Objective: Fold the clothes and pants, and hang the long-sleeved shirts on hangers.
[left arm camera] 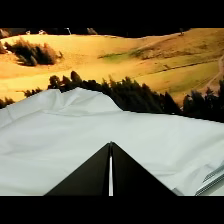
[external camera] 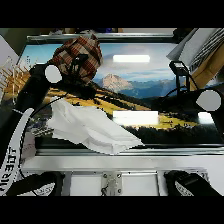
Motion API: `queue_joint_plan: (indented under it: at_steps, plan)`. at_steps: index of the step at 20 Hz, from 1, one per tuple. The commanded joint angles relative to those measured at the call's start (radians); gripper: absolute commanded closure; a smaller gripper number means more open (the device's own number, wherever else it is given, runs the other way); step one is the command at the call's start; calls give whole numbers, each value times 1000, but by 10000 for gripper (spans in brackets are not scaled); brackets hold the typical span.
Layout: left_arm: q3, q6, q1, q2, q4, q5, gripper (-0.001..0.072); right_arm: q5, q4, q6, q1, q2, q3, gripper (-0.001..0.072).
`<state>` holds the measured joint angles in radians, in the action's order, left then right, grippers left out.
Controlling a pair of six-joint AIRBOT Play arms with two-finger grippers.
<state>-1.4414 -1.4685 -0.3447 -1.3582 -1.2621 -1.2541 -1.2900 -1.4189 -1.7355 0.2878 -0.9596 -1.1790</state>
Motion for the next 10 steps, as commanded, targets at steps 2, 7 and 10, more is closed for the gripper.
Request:
queue_joint_plan:
  at_steps: [2, 7, 10]
  plan:
    - [0, -1, 0, -1, 0, 0, 691, 0, 0, 0, 1, -1, 0, 697]
    - [0, -5, 0, -1, 8, 2, 691, 0, 0, 0, 1, -1, 0, 697]
    - [-10, -6, 5, -1, -13, -10, 691, 0, 0, 0, 1, -1, 0, 698]
